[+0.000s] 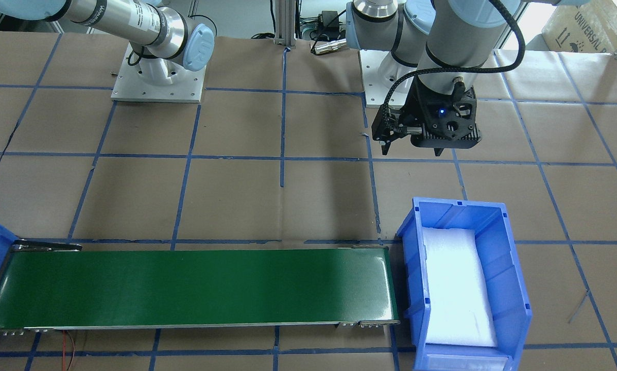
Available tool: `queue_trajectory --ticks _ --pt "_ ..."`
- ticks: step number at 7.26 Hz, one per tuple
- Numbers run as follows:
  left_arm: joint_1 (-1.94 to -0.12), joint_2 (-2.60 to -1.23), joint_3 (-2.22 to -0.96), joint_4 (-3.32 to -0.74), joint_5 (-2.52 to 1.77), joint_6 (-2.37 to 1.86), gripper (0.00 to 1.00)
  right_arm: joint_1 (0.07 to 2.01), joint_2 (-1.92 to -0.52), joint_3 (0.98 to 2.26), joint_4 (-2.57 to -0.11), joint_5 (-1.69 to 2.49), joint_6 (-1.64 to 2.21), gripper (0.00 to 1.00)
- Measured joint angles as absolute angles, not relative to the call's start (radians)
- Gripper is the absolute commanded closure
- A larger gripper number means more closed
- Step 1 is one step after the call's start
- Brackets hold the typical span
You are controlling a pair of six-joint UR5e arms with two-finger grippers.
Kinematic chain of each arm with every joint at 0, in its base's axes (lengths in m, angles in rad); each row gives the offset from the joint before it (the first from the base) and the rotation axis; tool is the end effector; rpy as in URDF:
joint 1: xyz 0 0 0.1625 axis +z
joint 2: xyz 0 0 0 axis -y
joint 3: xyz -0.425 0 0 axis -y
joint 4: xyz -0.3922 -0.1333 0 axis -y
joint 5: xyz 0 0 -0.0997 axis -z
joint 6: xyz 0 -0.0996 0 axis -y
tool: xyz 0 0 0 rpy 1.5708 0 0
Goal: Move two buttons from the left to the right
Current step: 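Lower the yellow button into the blue bin beside the red one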
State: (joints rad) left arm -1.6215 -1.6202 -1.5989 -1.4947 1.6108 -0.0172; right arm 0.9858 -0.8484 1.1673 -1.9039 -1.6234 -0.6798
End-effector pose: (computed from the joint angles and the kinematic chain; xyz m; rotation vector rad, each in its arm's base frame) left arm -0.1551 -0.5044 0.4570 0.0520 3.1011 0.0001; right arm -0.3099 -0.6998 0.2603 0.1459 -3.0872 -0.0303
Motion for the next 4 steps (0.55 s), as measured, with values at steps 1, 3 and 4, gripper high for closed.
queue_trajectory --ticks 1,3,4 --pt "-1.621 -1.631 -1.582 -1.5 1.606 -0.019 0.0 0.987 -0.849 1.167 -1.904 -1.628 -0.674 0.16" --pt "-1.618 -1.644 -1.554 -1.52 1.588 -0.02 0.0 0.989 -0.85 1.166 -1.899 -1.64 -0.664 0.15" --pt "-1.618 -1.653 -1.54 -1.525 1.588 -0.018 0.0 0.99 -0.853 1.165 -1.897 -1.641 -0.663 0.15"
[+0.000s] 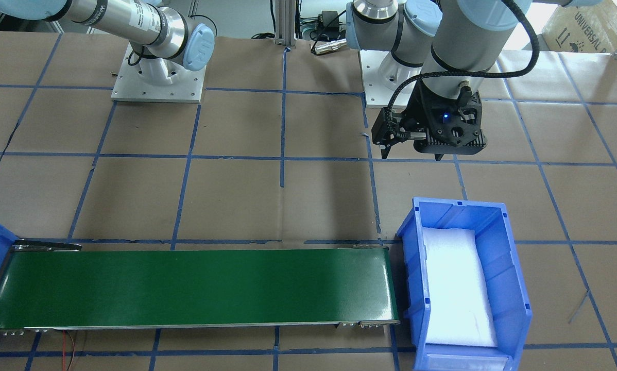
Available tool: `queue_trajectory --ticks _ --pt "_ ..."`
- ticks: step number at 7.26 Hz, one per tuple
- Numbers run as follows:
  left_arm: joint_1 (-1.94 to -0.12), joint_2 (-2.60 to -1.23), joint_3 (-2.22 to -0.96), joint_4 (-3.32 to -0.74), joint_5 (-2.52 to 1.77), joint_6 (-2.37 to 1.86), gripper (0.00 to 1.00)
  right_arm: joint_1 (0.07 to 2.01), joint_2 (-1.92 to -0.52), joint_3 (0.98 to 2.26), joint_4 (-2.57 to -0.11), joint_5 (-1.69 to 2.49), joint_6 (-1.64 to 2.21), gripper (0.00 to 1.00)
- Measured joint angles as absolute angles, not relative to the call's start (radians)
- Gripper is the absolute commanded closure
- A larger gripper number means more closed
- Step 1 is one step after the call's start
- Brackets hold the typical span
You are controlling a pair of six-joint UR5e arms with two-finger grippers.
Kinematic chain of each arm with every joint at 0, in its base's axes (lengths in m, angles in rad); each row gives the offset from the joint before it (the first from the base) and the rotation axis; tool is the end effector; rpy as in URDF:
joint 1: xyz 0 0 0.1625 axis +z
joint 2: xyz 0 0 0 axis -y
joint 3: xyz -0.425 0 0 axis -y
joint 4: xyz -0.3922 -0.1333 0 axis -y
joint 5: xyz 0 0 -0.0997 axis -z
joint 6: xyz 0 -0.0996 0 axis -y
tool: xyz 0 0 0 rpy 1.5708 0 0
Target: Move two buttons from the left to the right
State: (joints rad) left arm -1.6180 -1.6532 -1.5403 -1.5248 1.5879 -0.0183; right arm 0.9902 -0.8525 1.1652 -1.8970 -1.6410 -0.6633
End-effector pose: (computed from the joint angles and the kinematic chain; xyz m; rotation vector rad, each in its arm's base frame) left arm -0.1563 -0.5190 0.4655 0.0452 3.1240 0.0083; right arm -0.3079 -0.6997 0.2638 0.1264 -3.0737 -0.0461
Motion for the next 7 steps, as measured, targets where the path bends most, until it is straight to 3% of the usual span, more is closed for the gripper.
queue_trajectory --ticks 4,5,7 --pt "-1.623 -1.655 -1.542 -1.529 1.592 -0.016 0.0 1.042 -0.969 1.167 -1.774 -1.641 -0.638 0.15" --pt "-1.624 -1.653 -1.543 -1.529 1.593 -0.016 0.0 1.083 -1.017 1.17 -1.706 -1.641 -0.61 0.09" --pt "-1.624 -1.649 -1.544 -1.53 1.594 -0.015 0.0 1.199 -1.103 1.179 -1.588 -1.628 -0.556 0.07"
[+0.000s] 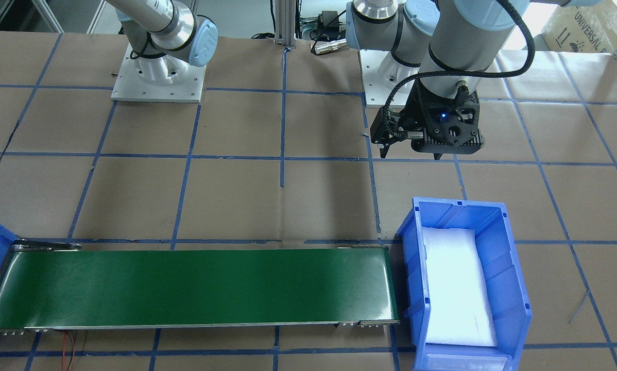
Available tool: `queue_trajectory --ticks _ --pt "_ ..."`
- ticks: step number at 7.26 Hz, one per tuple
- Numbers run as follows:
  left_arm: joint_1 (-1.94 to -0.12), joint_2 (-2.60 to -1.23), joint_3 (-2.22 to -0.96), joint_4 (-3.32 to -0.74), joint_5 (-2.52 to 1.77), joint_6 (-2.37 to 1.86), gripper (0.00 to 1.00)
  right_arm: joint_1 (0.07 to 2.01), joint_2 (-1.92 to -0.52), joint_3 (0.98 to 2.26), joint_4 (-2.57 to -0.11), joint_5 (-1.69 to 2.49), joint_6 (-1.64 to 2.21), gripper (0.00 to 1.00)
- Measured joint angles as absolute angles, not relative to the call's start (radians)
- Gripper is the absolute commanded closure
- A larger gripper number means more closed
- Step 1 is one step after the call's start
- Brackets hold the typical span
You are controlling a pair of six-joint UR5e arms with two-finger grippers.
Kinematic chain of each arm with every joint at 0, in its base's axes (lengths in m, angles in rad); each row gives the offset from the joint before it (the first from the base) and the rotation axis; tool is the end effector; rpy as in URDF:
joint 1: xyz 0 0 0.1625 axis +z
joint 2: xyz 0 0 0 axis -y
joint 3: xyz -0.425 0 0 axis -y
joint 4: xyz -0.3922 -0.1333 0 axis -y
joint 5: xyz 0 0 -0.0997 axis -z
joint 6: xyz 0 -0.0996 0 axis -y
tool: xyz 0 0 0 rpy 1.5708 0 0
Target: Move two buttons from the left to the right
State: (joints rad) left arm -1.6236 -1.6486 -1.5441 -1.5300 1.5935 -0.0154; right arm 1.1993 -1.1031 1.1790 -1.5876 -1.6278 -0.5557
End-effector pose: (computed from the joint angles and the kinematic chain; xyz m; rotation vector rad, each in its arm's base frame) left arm -0.1585 -0.5157 0.4656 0.0585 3.1180 0.0149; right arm -0.1266 -0.6765 0.4070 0.2891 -3.1012 -0.1220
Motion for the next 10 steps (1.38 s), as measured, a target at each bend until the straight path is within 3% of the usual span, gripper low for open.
queue_trajectory --ticks 3,7,10 --pt "-1.622 -1.648 -1.545 -1.53 1.594 -0.015 0.0 1.441 -1.223 1.219 -1.475 -1.603 -0.38 0.0" --pt "-1.622 -1.649 -1.545 -1.53 1.595 -0.015 0.0 1.551 -1.513 1.479 -1.483 -1.547 -0.309 0.0" --pt "-1.623 -1.654 -1.543 -1.527 1.593 -0.015 0.0 1.576 -1.487 1.47 -1.509 -1.534 -0.103 0.0"
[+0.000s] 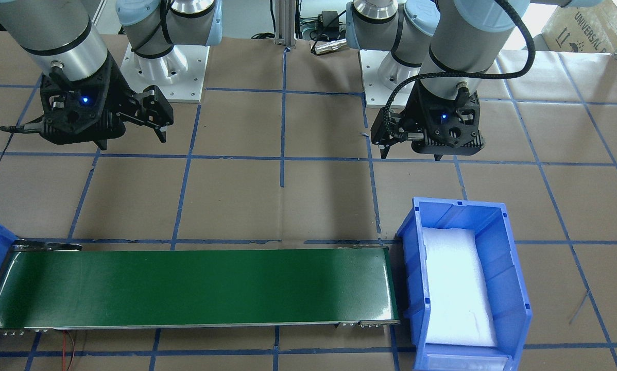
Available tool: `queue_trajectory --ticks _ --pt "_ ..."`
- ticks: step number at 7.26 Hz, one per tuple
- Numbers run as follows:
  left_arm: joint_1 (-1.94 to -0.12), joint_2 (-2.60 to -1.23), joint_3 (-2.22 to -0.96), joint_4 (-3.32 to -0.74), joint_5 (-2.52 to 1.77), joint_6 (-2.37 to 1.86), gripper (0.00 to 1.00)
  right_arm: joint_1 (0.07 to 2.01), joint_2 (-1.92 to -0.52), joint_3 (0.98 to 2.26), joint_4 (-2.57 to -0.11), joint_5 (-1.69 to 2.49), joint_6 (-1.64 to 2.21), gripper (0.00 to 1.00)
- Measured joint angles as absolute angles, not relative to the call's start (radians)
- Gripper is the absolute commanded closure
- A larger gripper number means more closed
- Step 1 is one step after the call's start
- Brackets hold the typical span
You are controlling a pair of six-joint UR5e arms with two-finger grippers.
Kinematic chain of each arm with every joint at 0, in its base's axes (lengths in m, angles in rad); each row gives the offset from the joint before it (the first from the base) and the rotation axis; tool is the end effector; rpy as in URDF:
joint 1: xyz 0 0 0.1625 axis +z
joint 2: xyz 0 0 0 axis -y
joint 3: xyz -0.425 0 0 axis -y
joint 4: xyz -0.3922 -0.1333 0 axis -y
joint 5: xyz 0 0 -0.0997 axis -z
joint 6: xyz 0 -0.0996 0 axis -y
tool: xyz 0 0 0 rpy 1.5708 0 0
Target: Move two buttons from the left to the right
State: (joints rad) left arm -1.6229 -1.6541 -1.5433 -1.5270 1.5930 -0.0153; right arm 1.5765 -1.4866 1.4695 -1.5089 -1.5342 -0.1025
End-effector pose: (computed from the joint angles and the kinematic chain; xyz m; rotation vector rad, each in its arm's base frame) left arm -0.1583 -0.5179 0.4634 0.0576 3.1184 0.0175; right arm 0.1399 -0.5222 0.4888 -0.1665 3.0977 0.0667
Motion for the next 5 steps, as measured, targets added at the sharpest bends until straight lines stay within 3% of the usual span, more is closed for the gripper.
queue_trajectory --ticks 5 --pt "-1.623 -1.658 -1.542 -1.523 1.592 -0.015 0.0 1.586 -1.458 1.415 -1.487 -1.521 0.147 0.0"
